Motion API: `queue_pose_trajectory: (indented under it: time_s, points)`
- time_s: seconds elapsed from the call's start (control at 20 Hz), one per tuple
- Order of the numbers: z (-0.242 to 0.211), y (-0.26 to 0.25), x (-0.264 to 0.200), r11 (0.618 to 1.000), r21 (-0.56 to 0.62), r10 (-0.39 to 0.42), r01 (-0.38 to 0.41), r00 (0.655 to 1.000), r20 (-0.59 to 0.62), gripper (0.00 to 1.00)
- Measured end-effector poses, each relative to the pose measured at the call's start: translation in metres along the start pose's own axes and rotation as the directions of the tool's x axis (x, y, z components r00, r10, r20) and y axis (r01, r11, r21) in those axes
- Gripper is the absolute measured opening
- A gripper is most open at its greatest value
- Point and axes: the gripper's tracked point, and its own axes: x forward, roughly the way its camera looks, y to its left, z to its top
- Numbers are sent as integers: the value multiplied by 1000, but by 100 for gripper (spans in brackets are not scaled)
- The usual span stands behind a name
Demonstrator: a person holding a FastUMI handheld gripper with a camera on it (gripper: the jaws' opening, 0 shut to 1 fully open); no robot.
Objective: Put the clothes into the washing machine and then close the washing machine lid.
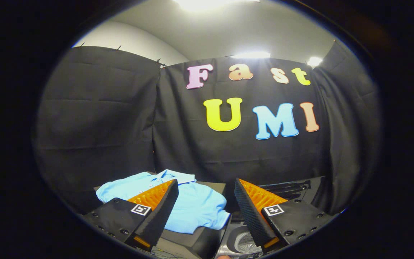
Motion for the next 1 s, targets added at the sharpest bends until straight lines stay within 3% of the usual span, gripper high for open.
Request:
queue_pose_trajectory:
  time_s: [0.3,0.5,0.8,1.0]
  points:
    - [-18,56,47,993,14,118,-117,984,-132,98]
    - [-36,90,74,979,-15,195,-203,955,-222,98]
    - [-68,115,102,966,-61,211,-252,900,-381,98]
    - [-86,129,118,966,-26,220,-259,863,-454,98]
